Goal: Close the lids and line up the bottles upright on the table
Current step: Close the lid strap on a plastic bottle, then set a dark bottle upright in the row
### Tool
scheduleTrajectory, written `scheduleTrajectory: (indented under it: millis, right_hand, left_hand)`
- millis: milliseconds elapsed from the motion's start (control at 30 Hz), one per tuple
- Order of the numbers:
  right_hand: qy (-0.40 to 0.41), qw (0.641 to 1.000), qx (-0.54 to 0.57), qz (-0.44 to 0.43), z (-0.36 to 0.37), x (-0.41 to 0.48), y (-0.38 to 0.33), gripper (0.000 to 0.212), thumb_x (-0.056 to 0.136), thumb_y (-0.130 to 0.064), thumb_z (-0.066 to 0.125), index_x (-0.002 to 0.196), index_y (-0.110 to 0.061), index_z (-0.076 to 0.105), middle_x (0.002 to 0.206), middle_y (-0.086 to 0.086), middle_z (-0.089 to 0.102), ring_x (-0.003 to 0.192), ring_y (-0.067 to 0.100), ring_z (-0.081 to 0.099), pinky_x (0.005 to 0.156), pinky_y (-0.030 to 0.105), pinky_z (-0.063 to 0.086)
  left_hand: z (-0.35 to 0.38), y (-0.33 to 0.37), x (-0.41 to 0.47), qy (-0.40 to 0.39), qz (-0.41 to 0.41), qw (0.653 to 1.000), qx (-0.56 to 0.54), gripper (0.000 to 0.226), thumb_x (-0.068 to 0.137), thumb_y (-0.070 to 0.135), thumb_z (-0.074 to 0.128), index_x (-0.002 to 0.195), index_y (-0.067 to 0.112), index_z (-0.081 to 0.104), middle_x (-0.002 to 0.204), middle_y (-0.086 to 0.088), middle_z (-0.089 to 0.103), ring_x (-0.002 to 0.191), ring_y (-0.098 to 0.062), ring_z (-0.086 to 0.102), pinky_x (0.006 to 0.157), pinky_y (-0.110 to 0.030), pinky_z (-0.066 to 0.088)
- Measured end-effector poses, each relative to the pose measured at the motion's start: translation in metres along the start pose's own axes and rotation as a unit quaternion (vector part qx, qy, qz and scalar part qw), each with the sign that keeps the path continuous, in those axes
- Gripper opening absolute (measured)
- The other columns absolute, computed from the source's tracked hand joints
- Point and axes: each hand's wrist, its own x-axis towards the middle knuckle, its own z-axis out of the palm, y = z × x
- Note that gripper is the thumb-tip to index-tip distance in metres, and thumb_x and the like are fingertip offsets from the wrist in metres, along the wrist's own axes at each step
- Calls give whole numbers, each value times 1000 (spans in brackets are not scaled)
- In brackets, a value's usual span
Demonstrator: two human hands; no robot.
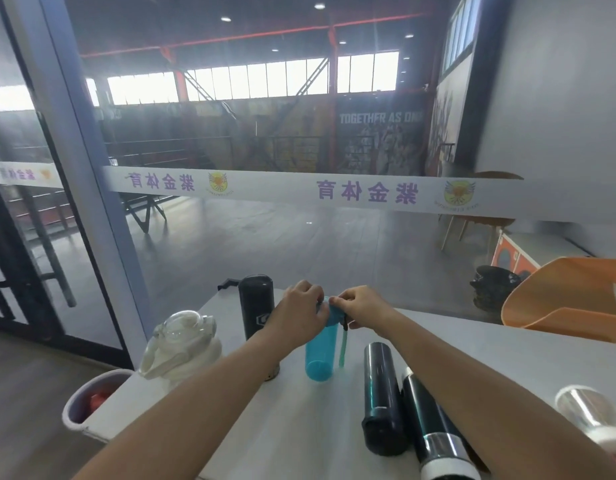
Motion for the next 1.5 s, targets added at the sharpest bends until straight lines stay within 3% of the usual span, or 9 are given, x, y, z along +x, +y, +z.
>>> scheduleTrajectory:
  millis: [200,333,467,600,733,833,1067,1300,1500]
  right_hand:
    - [48,990,-115,-68,-12,-14,7,26,101,-31,54,94,-12,70,84,4,71,74,15,66,67,23,50]
    - [51,981,-174,-72,-34,-37,24,25,98,-28,54,88,-13,71,81,-1,70,74,16,65,66,23,49]
    - [10,973,-219,-79,-41,-86,40,25,99,-28,52,107,-16,73,97,-2,72,76,8,62,73,21,50]
    - [-44,964,-254,-58,-25,-129,55,31,97,-41,57,121,-21,65,109,-1,71,93,12,66,88,31,56]
    - [-60,932,-353,-54,-6,-160,55,39,92,-52,60,126,-33,59,113,-1,67,102,20,60,93,35,49]
    - [-64,916,-394,-46,7,-171,58,47,90,-51,62,132,-36,51,118,7,60,112,31,52,98,44,44]
    - [-39,933,-357,-36,21,-171,62,44,93,-42,63,133,-33,47,120,7,62,113,33,54,99,47,42]
    - [19,984,-174,-28,-16,-146,49,40,95,-38,62,134,-29,57,116,7,70,100,21,65,94,40,53]
    - [89,992,-88,-30,-49,-108,34,26,97,-34,61,117,-19,69,80,0,76,77,13,70,81,33,53]
  left_hand:
    - [-1,5,-5,4,-5,1000,17,17,98,36,50,102,21,56,101,1,56,83,-13,53,78,-21,50]
    - [-7,18,-14,27,22,999,31,25,100,35,47,115,19,58,119,1,57,106,-15,50,94,-28,46]
    - [-7,45,-48,67,121,990,22,23,100,32,48,112,19,62,119,4,60,111,-13,51,96,-28,49]
    - [7,62,-97,9,212,977,-8,19,98,31,55,111,19,64,112,5,63,99,-10,58,89,-25,54]
    - [27,67,-135,-152,51,984,-74,44,93,41,62,132,27,48,125,5,54,106,-13,59,89,-21,50]
    - [36,65,-149,-223,-29,969,-106,59,89,36,68,140,30,39,133,1,51,116,-16,57,98,-29,48]
    - [48,59,-157,-185,-112,954,-210,53,88,25,72,132,36,45,126,3,62,106,-12,64,92,-28,53]
    - [24,65,-112,-43,-58,975,-210,37,88,31,71,123,29,58,115,4,62,89,-8,64,76,-12,48]
    - [0,78,-45,15,-43,980,-193,23,93,27,64,114,20,69,111,1,67,88,-14,65,77,-14,51]
